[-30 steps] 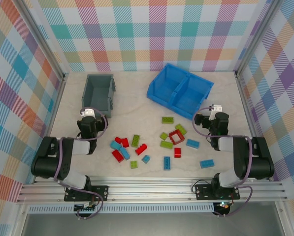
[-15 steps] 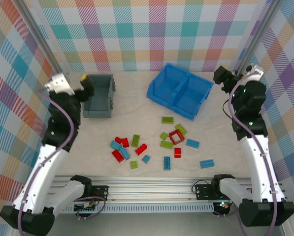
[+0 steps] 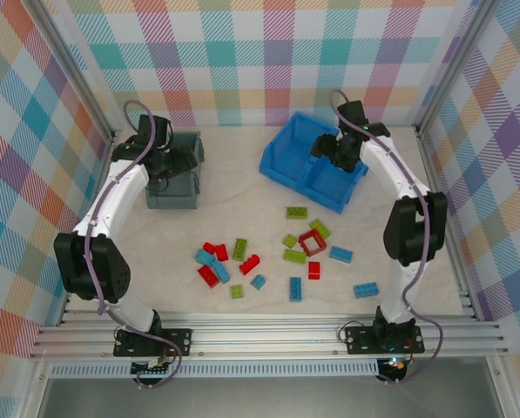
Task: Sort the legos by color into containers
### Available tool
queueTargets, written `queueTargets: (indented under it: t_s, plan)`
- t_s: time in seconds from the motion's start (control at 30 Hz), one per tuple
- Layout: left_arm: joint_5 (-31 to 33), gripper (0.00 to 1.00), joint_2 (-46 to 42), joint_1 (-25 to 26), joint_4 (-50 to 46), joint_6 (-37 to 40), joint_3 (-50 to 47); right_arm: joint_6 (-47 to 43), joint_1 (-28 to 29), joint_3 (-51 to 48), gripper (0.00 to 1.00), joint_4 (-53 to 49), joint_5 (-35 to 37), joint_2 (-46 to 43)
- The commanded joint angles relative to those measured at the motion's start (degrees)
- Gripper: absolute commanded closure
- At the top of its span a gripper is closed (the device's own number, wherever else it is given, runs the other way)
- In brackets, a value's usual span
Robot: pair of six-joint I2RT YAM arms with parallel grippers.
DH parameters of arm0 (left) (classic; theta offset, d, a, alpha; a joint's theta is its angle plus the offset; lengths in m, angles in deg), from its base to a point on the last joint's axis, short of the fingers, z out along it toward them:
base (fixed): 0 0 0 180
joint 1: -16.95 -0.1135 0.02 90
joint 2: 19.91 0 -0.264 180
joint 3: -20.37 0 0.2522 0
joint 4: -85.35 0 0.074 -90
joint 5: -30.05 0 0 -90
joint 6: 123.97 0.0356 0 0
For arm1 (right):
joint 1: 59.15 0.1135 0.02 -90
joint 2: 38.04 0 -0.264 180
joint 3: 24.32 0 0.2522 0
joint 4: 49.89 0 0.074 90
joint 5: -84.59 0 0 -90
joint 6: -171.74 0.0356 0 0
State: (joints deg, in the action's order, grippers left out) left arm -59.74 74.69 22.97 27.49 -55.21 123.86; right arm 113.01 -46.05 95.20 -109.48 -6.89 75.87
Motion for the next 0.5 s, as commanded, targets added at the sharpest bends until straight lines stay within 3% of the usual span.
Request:
queueTargets:
  t_s: [0.0,0.13,0.27,0.47]
  plan:
    - [-4.73,0.14,1.75,-2.34,-1.29,-0.27,4.07,-0.45,0.57,6.18,0.21,-2.27,-2.08,3.48]
    - [-5.49,0.14,4.36,-3.46,-0.55,0.49,4.79,-0.78,1.28,12.03,0.22,-4.02,-0.93,9.65]
    - [-4.74,0.21,7.23,-4.91,-0.64,-0.24,6.04,0.61,1.33,17.9,0.34,-7.83,0.24,15.55]
    - [-6.79,0.46,13.03,-7.08,-2.12,-1.28,9.71,-0.9,1.49,25.74,0.46,-13.22,2.18,21.65]
